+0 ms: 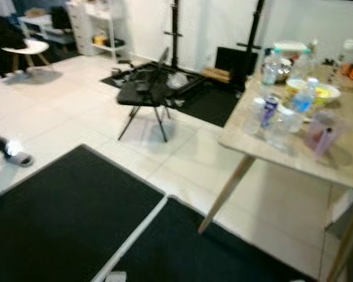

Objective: Restocking fridge

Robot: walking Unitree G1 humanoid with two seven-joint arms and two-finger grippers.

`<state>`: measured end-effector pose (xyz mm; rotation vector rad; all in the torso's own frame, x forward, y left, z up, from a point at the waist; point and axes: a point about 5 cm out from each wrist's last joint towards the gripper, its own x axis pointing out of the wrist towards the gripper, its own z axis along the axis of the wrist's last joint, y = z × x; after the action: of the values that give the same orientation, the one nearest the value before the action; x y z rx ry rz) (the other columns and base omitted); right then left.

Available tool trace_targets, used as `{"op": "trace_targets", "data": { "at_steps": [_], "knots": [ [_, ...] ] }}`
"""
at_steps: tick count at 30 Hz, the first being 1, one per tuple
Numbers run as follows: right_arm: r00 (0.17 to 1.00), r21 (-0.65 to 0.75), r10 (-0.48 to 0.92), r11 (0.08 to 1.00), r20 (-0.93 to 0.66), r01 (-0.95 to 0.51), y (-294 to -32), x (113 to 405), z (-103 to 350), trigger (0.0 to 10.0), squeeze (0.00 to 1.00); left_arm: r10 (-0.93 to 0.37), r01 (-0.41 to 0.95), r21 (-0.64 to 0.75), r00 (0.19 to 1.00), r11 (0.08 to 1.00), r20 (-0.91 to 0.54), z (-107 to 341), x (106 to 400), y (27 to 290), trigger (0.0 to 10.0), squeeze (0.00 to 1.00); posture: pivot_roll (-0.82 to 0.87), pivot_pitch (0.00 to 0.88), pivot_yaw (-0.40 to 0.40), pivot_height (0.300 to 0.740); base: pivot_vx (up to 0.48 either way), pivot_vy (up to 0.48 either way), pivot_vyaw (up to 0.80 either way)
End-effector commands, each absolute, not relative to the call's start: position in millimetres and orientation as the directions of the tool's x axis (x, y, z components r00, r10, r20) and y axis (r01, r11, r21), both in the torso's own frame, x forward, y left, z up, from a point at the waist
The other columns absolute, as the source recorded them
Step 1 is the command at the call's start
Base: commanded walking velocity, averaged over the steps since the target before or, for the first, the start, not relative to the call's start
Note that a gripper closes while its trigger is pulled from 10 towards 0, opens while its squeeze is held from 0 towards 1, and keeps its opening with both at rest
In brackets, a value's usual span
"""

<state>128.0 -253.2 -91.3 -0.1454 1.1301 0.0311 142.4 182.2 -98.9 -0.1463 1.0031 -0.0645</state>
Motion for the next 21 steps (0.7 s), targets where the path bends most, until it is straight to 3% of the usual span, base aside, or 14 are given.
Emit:
{"op": "trace_targets", "data": {
  "at_steps": [1, 21],
  "knots": [
    [0.431, -0.113, -0.055, 0.988, -0.901, -0.109, -254.1, 131.3, -90.0, 10.0, 0.0, -0.119, -0.014, -0.149, 0.522, 0.989, -0.844, -100.8, 137.2, 182.9, 10.0, 0.0, -0.09, 0.005, 0.001, 0.74, 0.371, 0.0, -0.78],
    [0.42, -0.121, -0.063, 0.986, -0.905, -0.113, -251.4, 128.4, -92.0, 10.0, 0.0, -0.106, -0.009, -0.129, 0.518, 0.992, -0.849, -100.9, 135.3, 187.5, 10.0, 0.0, -0.08, 0.002, 0.006, 0.74, 0.355, 0.0, -0.78]
  ]
}}
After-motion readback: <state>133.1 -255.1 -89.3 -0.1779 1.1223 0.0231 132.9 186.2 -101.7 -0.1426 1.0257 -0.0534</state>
